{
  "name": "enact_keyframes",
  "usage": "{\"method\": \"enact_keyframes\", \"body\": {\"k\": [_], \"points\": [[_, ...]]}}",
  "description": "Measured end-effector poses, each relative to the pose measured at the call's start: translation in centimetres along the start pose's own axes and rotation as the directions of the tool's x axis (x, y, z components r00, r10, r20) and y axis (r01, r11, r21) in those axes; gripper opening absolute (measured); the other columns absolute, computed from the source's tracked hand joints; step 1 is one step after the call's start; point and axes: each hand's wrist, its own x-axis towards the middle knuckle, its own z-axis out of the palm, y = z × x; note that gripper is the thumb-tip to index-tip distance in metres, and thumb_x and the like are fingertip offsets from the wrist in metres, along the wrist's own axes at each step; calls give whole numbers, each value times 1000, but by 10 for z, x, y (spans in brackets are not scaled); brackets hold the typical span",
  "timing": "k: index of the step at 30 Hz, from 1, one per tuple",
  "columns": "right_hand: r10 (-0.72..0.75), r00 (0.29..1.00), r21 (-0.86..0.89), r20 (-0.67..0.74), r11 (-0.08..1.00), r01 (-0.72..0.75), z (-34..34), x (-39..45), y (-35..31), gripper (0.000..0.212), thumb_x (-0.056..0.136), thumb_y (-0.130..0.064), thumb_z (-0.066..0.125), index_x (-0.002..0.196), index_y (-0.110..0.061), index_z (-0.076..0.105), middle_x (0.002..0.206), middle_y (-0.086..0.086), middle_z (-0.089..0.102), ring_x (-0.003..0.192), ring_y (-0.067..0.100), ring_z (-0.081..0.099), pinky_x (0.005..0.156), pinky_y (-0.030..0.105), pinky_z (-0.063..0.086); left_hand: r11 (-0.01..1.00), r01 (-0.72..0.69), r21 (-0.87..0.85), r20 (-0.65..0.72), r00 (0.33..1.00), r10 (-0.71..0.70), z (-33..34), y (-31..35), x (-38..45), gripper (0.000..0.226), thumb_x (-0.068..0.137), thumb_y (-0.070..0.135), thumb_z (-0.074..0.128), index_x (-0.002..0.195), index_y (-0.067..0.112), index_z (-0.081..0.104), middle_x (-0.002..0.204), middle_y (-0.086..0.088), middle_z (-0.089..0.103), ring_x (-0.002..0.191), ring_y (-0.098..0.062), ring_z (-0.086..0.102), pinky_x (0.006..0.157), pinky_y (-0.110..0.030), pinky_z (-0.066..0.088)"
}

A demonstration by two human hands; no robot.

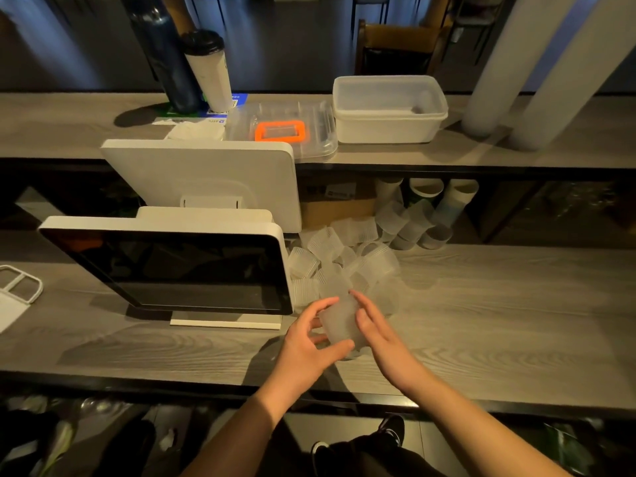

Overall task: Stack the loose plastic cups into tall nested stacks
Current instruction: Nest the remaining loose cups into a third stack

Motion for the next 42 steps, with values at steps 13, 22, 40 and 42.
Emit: {"method": "enact_keyframes", "body": {"k": [13, 22, 40, 42], "points": [[142, 981, -573, -130, 797, -191, -29, 47, 69, 86, 81, -53, 75, 149, -14, 39, 145, 7, 49, 131, 21, 48, 106, 33, 43, 984, 37, -176, -100, 993, -55, -22, -14, 3, 61, 74, 7, 81, 128, 27, 60, 129, 0, 63, 111, -12, 66, 78, -24, 56], [92, 988, -652, -121, 743, -149, -15, 49, 92, 93, 75, -34, 82, 151, -21, 29, 151, 4, 38, 137, 21, 37, 112, 33, 35, 984, 69, -163, -139, 986, -92, -30, -22, 3, 65, 70, 13, 86, 126, 33, 61, 129, 3, 62, 116, -12, 63, 83, -27, 56], [159, 973, 481, -169, 875, -59, -36, 6, 33, 82, 72, -42, 80, 141, -15, 45, 131, 14, 63, 112, 24, 67, 84, 38, 55, 981, 90, -173, -11, 996, -93, -19, -17, 7, 61, 77, 5, 81, 129, 31, 61, 127, 2, 65, 113, -8, 65, 85, -24, 55], [110, 983, 431, -144, 902, -38, -39, 1, 23, 80, 72, -45, 76, 142, -22, 44, 130, 10, 63, 115, 26, 65, 88, 40, 56, 985, 86, -153, 10, 996, -86, -16, -16, 8, 63, 73, 12, 84, 127, 35, 62, 128, 5, 65, 116, -8, 63, 87, -26, 55]]}}
